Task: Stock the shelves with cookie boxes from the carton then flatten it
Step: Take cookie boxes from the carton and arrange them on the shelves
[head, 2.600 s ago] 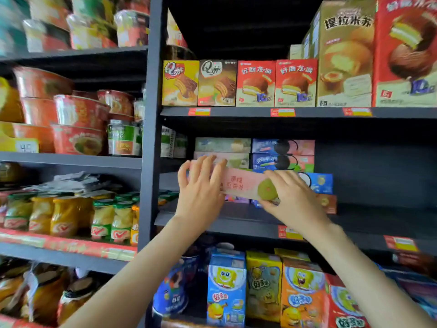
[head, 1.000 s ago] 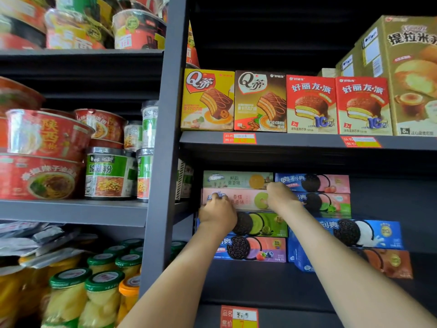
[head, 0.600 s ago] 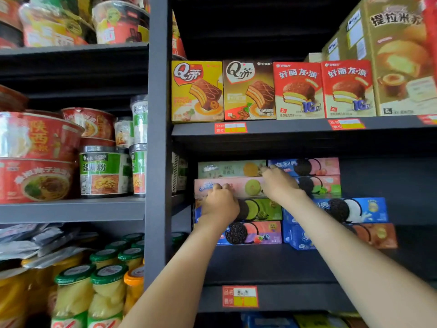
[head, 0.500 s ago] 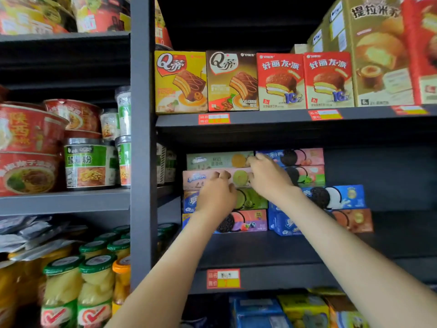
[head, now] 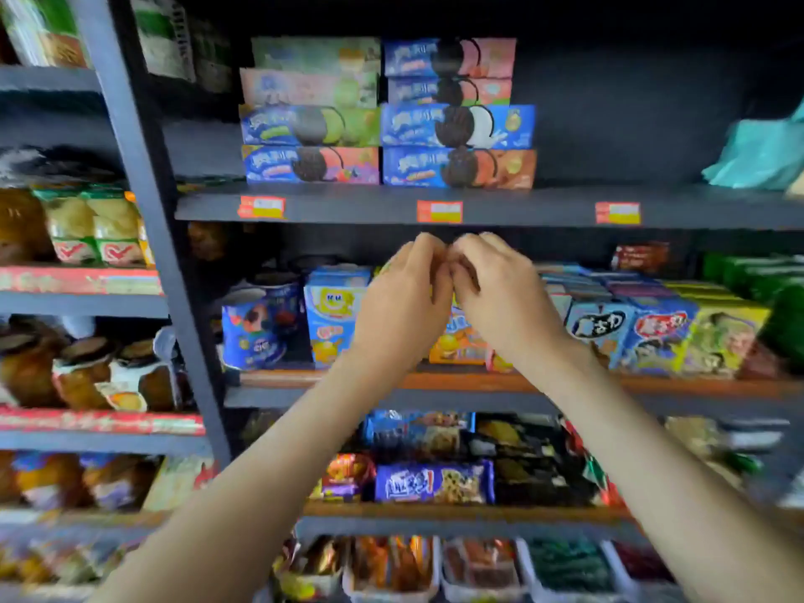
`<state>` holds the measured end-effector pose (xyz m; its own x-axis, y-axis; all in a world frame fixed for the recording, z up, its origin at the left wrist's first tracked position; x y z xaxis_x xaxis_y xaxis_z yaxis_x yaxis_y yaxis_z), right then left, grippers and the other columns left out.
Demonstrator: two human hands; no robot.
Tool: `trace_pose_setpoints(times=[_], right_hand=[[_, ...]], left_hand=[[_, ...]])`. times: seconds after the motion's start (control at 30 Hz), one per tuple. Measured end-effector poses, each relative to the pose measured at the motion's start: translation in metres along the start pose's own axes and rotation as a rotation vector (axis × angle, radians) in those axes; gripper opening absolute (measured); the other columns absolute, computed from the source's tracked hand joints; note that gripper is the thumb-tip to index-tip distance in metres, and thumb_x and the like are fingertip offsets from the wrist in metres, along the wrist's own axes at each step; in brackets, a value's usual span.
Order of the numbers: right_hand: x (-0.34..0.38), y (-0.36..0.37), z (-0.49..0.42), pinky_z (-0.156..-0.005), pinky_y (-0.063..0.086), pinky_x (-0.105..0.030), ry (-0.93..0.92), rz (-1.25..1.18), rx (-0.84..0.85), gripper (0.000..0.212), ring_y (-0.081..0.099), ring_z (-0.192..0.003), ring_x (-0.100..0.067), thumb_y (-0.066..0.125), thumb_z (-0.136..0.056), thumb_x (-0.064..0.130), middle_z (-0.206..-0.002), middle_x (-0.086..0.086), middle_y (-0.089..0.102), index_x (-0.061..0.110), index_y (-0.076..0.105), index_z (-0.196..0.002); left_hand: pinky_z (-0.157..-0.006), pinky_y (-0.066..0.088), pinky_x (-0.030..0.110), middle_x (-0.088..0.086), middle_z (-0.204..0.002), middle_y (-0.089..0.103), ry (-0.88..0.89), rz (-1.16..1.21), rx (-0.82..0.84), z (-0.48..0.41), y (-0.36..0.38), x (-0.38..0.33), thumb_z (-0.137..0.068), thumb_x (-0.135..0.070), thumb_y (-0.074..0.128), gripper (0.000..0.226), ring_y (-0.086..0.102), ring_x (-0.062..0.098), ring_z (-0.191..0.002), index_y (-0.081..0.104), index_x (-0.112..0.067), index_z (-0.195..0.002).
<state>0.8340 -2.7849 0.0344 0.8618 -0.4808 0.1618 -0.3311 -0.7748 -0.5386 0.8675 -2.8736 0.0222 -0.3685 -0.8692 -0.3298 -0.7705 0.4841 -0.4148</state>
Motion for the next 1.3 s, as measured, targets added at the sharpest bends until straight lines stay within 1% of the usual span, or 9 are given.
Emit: trace_pose_setpoints(times=[0.3, 0.43, 0.6, 0.8, 0.9, 0.97, 1.07, 1.2, 1.3], right_hand=[[-0.062, 0.042, 0.214, -0.074, 0.041, -0.039, 0.340, -0.126, 0.381, 0.016, 0.058, -0.097, -0.036, 0.052, -0.092, 0.008, -0.102, -0.018, 0.063, 0.001, 0.061, -0.104], [-0.080, 0.095, 0.315, -0.071, 0.038, -0.036, 0.559, -0.163, 0.575, 0.016, 0.059, -0.094, -0.034, 0.052, -0.094, 0.015, -0.102, -0.015, 0.063, 0.003, 0.059, -0.102], [-0.094, 0.167, 0.461, -0.060, 0.030, -0.029, 0.728, -0.162, 0.769, 0.012, 0.059, -0.083, -0.028, 0.051, -0.095, 0.018, -0.089, -0.007, 0.059, 0.007, 0.057, -0.094], [-0.113, 0.250, 0.663, -0.061, 0.043, -0.028, 0.933, -0.138, 0.975, 0.009, 0.062, -0.074, -0.023, 0.055, -0.092, 0.013, -0.079, -0.005, 0.062, 0.007, 0.061, -0.092], [-0.127, 0.281, 0.762, -0.061, 0.032, -0.018, 1.079, -0.104, 0.988, 0.007, 0.050, -0.061, -0.012, 0.056, -0.089, 0.007, -0.068, 0.004, 0.052, 0.007, 0.060, -0.083], [-0.132, 0.300, 0.825, -0.067, 0.032, -0.019, 1.216, -0.129, 1.039, 0.008, 0.052, -0.074, -0.014, 0.052, -0.094, 0.009, -0.080, 0.002, 0.054, 0.009, 0.060, -0.096], [-0.137, 0.329, 0.907, -0.069, 0.031, -0.017, 1.343, -0.167, 1.139, 0.023, 0.059, -0.099, -0.020, 0.047, -0.098, 0.013, -0.110, -0.006, 0.060, 0.009, 0.056, -0.118], [-0.139, 0.365, 0.984, -0.073, 0.040, -0.025, 1.465, -0.206, 1.164, 0.026, 0.056, -0.093, -0.016, 0.049, -0.097, 0.013, -0.113, -0.007, 0.058, 0.012, 0.052, -0.122], [-0.137, 0.392, 1.021, -0.080, 0.041, -0.024, 1.478, -0.237, 1.164, 0.030, 0.056, -0.106, -0.019, 0.051, -0.095, 0.013, -0.119, -0.007, 0.055, 0.011, 0.050, -0.125]], left_hand=[[-0.059, 0.031, 0.037, 0.019, -0.097, 0.066, -0.443, -0.104, 0.516, 0.199, 0.112, -0.014, -0.097, -0.019, 0.041, 0.032, 0.062, 0.041, -0.088, 0.041, -0.009, -0.127], [-0.059, 0.040, 0.039, 0.018, -0.091, 0.067, -0.580, -0.119, 0.690, 0.293, 0.140, 0.014, -0.097, -0.026, 0.042, 0.025, 0.062, 0.040, -0.084, 0.046, -0.011, -0.117], [-0.053, 0.037, 0.032, 0.016, -0.084, 0.065, -0.733, -0.152, 0.939, 0.441, 0.178, 0.070, -0.098, -0.024, 0.041, 0.017, 0.063, 0.038, -0.077, 0.048, -0.011, -0.105], [-0.064, 0.038, 0.034, 0.014, -0.099, 0.066, -0.899, -0.252, 1.217, 0.635, 0.235, 0.135, -0.100, -0.028, 0.033, 0.024, 0.062, 0.036, -0.093, 0.049, -0.012, -0.109], [-0.071, 0.047, 0.039, 0.015, -0.102, 0.067, -0.942, -0.270, 1.347, 0.729, 0.270, 0.159, -0.100, -0.026, 0.032, 0.024, 0.062, 0.035, -0.096, 0.047, -0.012, -0.112], [-0.071, 0.048, 0.039, 0.014, -0.101, 0.067, -0.971, -0.250, 1.385, 0.785, 0.291, 0.172, -0.099, -0.025, 0.035, 0.021, 0.063, 0.035, -0.096, 0.046, -0.013, -0.112], [-0.074, 0.049, 0.036, 0.013, -0.111, 0.065, -0.999, -0.246, 1.464, 0.860, 0.322, 0.189, -0.099, -0.024, 0.036, 0.039, 0.063, 0.031, -0.101, 0.037, -0.015, -0.137], [-0.081, 0.051, 0.037, 0.012, -0.121, 0.058, -1.092, -0.228, 1.524, 0.940, 0.350, 0.209, -0.098, -0.025, 0.041, 0.042, 0.059, 0.028, -0.107, 0.033, -0.014, -0.138], [-0.092, 0.048, 0.040, 0.012, -0.129, 0.050, -1.141, -0.206, 1.577, 0.992, 0.358, 0.227, -0.097, -0.023, 0.045, 0.038, 0.052, 0.028, -0.117, 0.036, -0.013, -0.133]])
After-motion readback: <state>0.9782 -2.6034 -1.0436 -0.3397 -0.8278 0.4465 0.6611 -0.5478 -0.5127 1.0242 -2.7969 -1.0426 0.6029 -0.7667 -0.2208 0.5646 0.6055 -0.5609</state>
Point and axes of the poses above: each hand's wrist, its own z-axis away from the middle knuckle, its own y-axis out of the palm, x = y × z, the point moved 7 cm from there along -z, towards the middle knuckle
